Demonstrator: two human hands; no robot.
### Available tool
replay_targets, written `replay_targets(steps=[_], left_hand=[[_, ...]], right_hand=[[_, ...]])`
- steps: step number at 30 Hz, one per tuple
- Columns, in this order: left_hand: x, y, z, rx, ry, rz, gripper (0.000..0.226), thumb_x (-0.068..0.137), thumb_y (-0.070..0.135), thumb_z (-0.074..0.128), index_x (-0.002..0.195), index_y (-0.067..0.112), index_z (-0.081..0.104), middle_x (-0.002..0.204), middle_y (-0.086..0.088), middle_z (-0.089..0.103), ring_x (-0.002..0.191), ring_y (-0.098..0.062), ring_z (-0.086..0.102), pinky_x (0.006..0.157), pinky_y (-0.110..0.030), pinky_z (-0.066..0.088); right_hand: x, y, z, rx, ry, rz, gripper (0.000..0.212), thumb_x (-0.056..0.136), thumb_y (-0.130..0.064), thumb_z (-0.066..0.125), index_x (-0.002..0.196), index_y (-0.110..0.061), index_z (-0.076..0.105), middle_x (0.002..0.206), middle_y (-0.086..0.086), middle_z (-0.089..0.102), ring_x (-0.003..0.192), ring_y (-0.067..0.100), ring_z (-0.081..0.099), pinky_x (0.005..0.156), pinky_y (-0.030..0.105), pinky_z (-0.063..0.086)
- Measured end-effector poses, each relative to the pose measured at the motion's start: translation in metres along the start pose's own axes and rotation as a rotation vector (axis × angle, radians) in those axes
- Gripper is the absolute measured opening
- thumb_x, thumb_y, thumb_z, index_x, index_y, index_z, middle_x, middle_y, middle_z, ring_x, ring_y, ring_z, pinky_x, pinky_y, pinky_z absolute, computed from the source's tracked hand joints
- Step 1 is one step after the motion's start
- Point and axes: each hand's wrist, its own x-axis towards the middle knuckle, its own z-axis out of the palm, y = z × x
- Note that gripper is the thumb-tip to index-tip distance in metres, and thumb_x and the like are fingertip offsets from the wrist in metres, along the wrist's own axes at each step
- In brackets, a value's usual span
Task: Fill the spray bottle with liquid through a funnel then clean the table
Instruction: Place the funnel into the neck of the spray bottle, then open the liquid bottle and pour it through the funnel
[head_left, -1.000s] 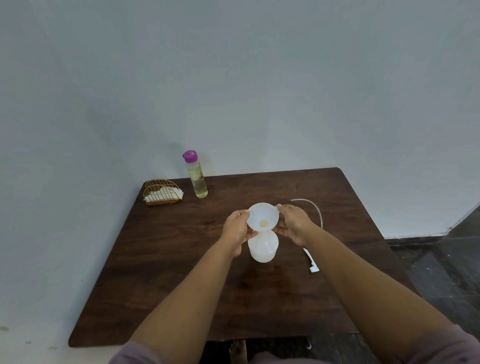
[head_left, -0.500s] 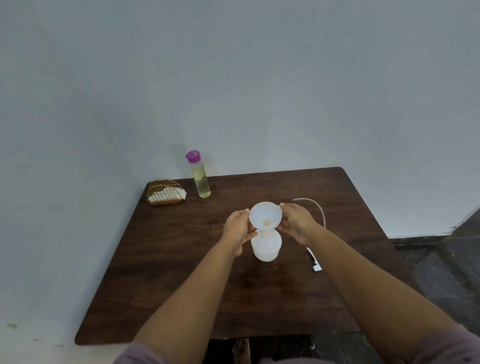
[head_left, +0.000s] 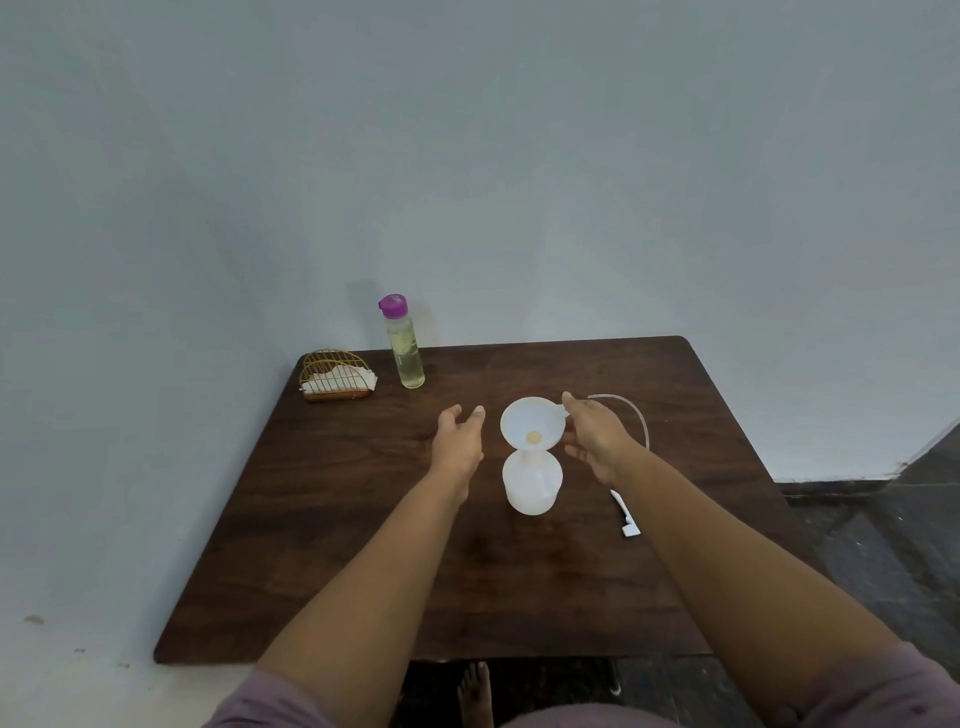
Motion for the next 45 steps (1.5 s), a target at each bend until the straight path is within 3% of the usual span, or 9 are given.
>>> replay_targets(steps=[3, 6, 11, 17, 30, 35, 40, 42, 45], left_hand=[[0.003, 0.002, -0.010, 0.004, 0.040, 0.018, 0.051, 0.099, 0.037, 0.051, 0.146, 0.025, 0.035, 0.132, -0.001, 0.055, 0.106, -0.013, 0.057, 0.104, -0.042, 0.046], [0.009, 0.009, -0.023, 0.012, 0.087, 0.040, 0.049, 0.099, 0.036, 0.051, 0.145, 0.025, 0.037, 0.140, -0.002, 0.052, 0.126, -0.022, 0.051, 0.106, -0.045, 0.045], [0.026, 0.018, -0.052, 0.004, 0.151, 0.067, 0.047, 0.099, 0.034, 0.052, 0.143, 0.023, 0.041, 0.134, -0.001, 0.054, 0.120, -0.020, 0.053, 0.104, -0.044, 0.047], [0.069, 0.043, -0.086, 0.006, 0.169, 0.084, 0.046, 0.098, 0.028, 0.056, 0.141, 0.021, 0.043, 0.130, -0.001, 0.053, 0.118, -0.022, 0.054, 0.105, -0.044, 0.046], [0.202, 0.085, -0.137, 0.349, 0.003, 0.251, 0.073, 0.086, 0.025, 0.073, 0.147, 0.019, 0.033, 0.140, -0.004, 0.051, 0.128, -0.021, 0.050, 0.101, -0.033, 0.044], [0.244, 0.091, -0.124, 0.512, -0.016, 0.335, 0.103, 0.084, 0.027, 0.075, 0.155, 0.018, 0.002, 0.152, -0.012, 0.036, 0.140, -0.028, 0.035, 0.113, -0.044, 0.035], [0.277, 0.088, -0.115, 0.697, -0.097, 0.386, 0.125, 0.078, 0.033, 0.079, 0.151, 0.019, -0.022, 0.152, -0.012, 0.032, 0.142, -0.032, 0.030, 0.114, -0.050, 0.032], [0.291, 0.083, -0.112, 0.610, -0.113, 0.325, 0.118, 0.081, 0.027, 0.077, 0.153, 0.019, -0.016, 0.151, -0.014, 0.036, 0.138, -0.031, 0.038, 0.112, -0.044, 0.034], [0.299, 0.085, -0.107, 0.402, -0.232, 0.189, 0.074, 0.093, 0.023, 0.064, 0.152, 0.017, 0.020, 0.139, -0.010, 0.047, 0.126, -0.026, 0.049, 0.108, -0.041, 0.043]], right_hand=[[0.003, -0.006, -0.002, -0.077, 0.086, -0.035, 0.047, 0.097, -0.043, 0.047, 0.134, -0.014, 0.045, 0.131, 0.005, 0.052, 0.118, 0.024, 0.052, 0.105, 0.044, 0.042], [0.009, -0.020, 0.000, -0.229, 0.174, -0.142, 0.034, 0.096, -0.036, 0.050, 0.121, -0.014, 0.055, 0.121, 0.004, 0.057, 0.105, 0.020, 0.052, 0.092, 0.036, 0.043], [0.020, -0.051, 0.014, -0.512, 0.239, -0.335, 0.020, 0.090, -0.033, 0.055, 0.105, -0.019, 0.060, 0.110, 0.003, 0.064, 0.105, 0.024, 0.058, 0.100, 0.043, 0.044], [0.037, -0.099, 0.049, -0.467, 0.093, -0.424, 0.017, 0.091, -0.030, 0.058, 0.103, -0.021, 0.063, 0.101, -0.004, 0.062, 0.091, 0.014, 0.057, 0.077, 0.027, 0.044], [0.131, -0.129, 0.199, -0.514, 0.000, -0.336, 0.042, 0.085, -0.030, 0.069, 0.123, -0.019, 0.054, 0.115, 0.001, 0.056, 0.100, 0.018, 0.058, 0.087, 0.030, 0.046], [0.158, -0.120, 0.256, -0.170, 0.104, -0.187, 0.055, 0.088, -0.036, 0.064, 0.136, -0.019, 0.042, 0.134, 0.006, 0.049, 0.112, 0.022, 0.051, 0.086, 0.031, 0.042], [0.183, -0.112, 0.291, -0.342, 0.111, -0.295, 0.076, 0.080, -0.040, 0.072, 0.142, -0.023, 0.031, 0.141, 0.009, 0.040, 0.126, 0.028, 0.046, 0.101, 0.041, 0.047], [0.191, -0.110, 0.297, -0.428, 0.092, -0.318, 0.076, 0.082, -0.040, 0.071, 0.142, -0.021, 0.030, 0.139, 0.010, 0.040, 0.125, 0.029, 0.047, 0.098, 0.038, 0.047], [0.201, -0.105, 0.300, -0.518, 0.085, -0.338, 0.071, 0.084, -0.039, 0.069, 0.141, -0.018, 0.031, 0.135, 0.011, 0.044, 0.123, 0.029, 0.047, 0.097, 0.037, 0.047]])
